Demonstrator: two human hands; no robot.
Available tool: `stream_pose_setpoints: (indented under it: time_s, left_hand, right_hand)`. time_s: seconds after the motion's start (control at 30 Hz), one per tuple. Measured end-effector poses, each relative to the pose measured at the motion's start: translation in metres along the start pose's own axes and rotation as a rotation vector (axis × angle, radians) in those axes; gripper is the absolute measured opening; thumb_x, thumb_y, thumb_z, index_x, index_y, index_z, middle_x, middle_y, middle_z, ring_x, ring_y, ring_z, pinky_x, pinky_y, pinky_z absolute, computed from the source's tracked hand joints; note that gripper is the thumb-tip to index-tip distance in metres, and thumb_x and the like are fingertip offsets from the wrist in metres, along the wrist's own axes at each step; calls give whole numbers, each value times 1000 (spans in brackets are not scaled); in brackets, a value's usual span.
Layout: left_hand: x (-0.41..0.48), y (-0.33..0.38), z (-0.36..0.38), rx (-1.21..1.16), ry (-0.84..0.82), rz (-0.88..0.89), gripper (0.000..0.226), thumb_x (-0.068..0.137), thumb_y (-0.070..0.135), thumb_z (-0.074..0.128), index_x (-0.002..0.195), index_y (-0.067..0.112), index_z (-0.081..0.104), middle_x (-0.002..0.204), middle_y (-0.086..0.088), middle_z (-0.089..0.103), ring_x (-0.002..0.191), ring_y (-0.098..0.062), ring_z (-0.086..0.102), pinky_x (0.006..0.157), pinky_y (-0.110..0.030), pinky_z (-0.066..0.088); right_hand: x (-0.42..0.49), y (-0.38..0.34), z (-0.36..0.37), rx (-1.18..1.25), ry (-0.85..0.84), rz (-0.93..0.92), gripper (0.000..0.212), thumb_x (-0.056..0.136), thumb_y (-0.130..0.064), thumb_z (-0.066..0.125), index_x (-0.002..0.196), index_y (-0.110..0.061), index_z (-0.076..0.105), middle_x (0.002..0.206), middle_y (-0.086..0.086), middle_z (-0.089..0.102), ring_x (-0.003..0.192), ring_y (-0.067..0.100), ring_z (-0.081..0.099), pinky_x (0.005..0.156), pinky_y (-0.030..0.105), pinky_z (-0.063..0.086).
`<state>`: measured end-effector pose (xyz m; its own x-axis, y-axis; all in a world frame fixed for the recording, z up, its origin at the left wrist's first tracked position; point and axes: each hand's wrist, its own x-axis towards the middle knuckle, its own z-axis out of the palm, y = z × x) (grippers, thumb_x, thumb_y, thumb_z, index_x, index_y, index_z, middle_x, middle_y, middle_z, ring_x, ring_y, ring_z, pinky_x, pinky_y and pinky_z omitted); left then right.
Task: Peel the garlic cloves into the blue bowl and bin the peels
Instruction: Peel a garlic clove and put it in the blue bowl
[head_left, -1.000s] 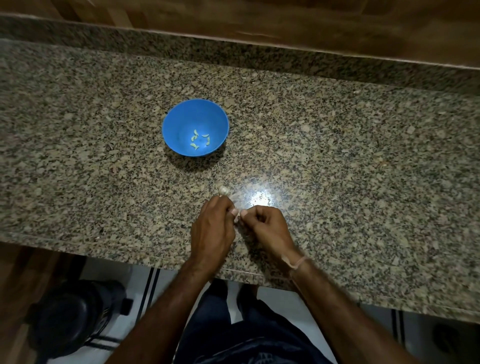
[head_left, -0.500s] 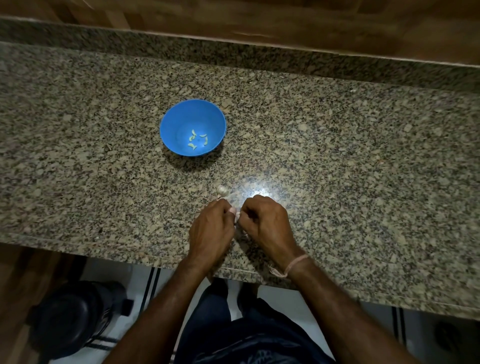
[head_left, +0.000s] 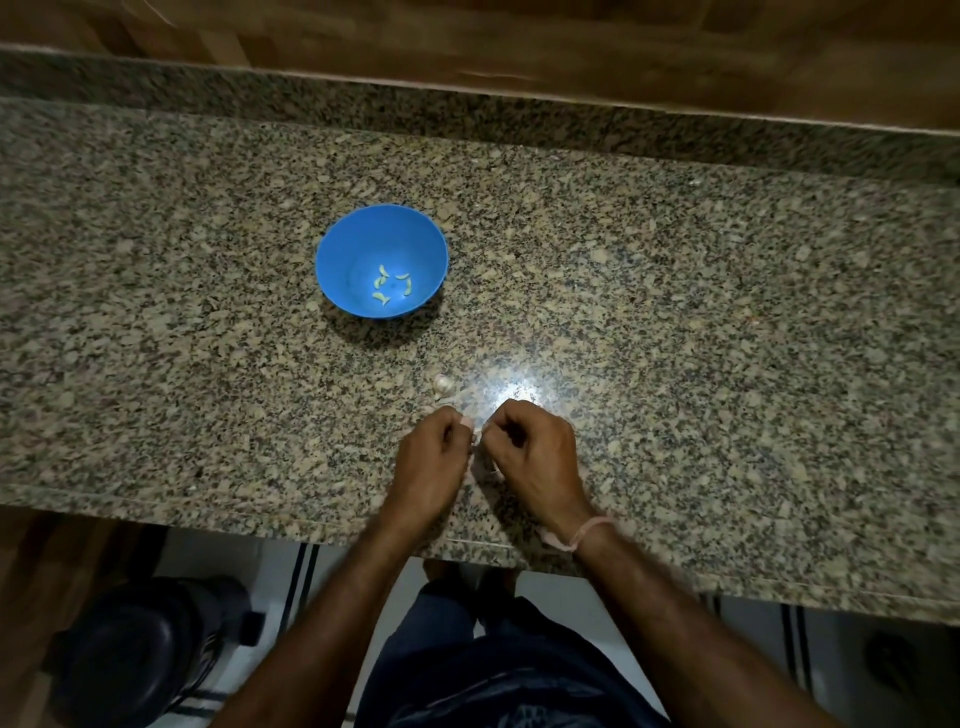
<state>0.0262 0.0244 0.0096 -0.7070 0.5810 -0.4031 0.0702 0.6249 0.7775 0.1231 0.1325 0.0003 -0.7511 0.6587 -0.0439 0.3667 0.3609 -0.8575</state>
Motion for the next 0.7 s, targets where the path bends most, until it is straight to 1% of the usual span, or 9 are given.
stream_pose_setpoints:
  time_s: [0.07, 0.17, 0.27, 0.33, 0.43, 0.53, 0.63, 0.67, 0.7]
  left_hand:
    - [3, -1, -6, 47, 57, 60, 29, 105, 26, 56, 80, 12, 59, 68, -3, 57, 60, -9, 46, 53, -22, 32]
    - [8, -3, -12, 13, 65, 64, 23, 102, 26, 62, 82, 17, 66, 71, 6, 63, 64, -5, 54, 53, -14, 35]
    - [9, -5, -15, 9, 102, 47, 12, 100, 23, 64, 91, 19, 71, 80, 7, 69, 75, -5, 64, 56, -8, 39]
    - [8, -4, -17, -65, 111, 7, 9, 100, 19, 66, 94, 17, 73, 81, 6, 72, 76, -6, 68, 58, -6, 43]
    - [9, -2, -20, -338, 37, -123, 10, 100, 12, 65, 96, 12, 74, 76, 1, 72, 67, -10, 65, 55, -16, 47]
    - [9, -5, -23, -553, -73, -267, 10, 100, 9, 64, 99, 8, 74, 74, -7, 71, 70, -20, 57, 59, -27, 45]
    - [10, -7, -26, -619, -97, -297, 10, 100, 8, 65, 96, 8, 75, 74, -8, 71, 69, -20, 56, 59, -27, 44]
    - [11, -8, -28, -599, -94, -279, 10, 99, 8, 65, 96, 8, 75, 74, -8, 71, 68, -18, 58, 59, -27, 45]
    - [10, -8, -29, -554, -87, -246, 10, 99, 8, 66, 97, 7, 75, 74, -8, 71, 66, -16, 59, 57, -24, 45]
  right_hand:
    - [-2, -1, 2, 70, 17, 51, 16, 91, -13, 70, 75, -16, 67, 67, -4, 63, 63, 11, 58, 58, 24, 44]
    - [-2, -2, 3, 144, 4, 135, 12, 91, -12, 73, 80, -16, 74, 72, -5, 71, 68, 10, 67, 65, 27, 56]
    - [0, -5, 7, 224, 2, 232, 7, 90, -14, 77, 83, -16, 79, 79, -5, 77, 78, 14, 74, 76, 35, 62]
    - [1, -9, 9, 277, 2, 277, 4, 89, -14, 78, 85, -15, 80, 82, -3, 78, 81, 18, 75, 80, 40, 63]
    - [1, -14, 11, 388, 3, 370, 5, 91, -13, 77, 90, -12, 81, 85, 3, 80, 85, 24, 77, 83, 43, 64]
    - [0, -21, 12, 487, -1, 450, 7, 92, -9, 73, 93, -7, 80, 89, 11, 80, 89, 30, 77, 88, 46, 63]
    - [-3, -27, 12, 582, 14, 504, 9, 93, -4, 70, 95, -1, 79, 90, 17, 79, 83, 27, 75, 82, 41, 63]
    - [-5, -29, 12, 569, 24, 485, 8, 93, -5, 71, 94, -2, 79, 89, 15, 79, 82, 25, 75, 81, 39, 63]
    - [-7, -28, 14, 487, 47, 428, 7, 92, -7, 73, 92, -6, 80, 86, 10, 79, 82, 22, 76, 80, 38, 63]
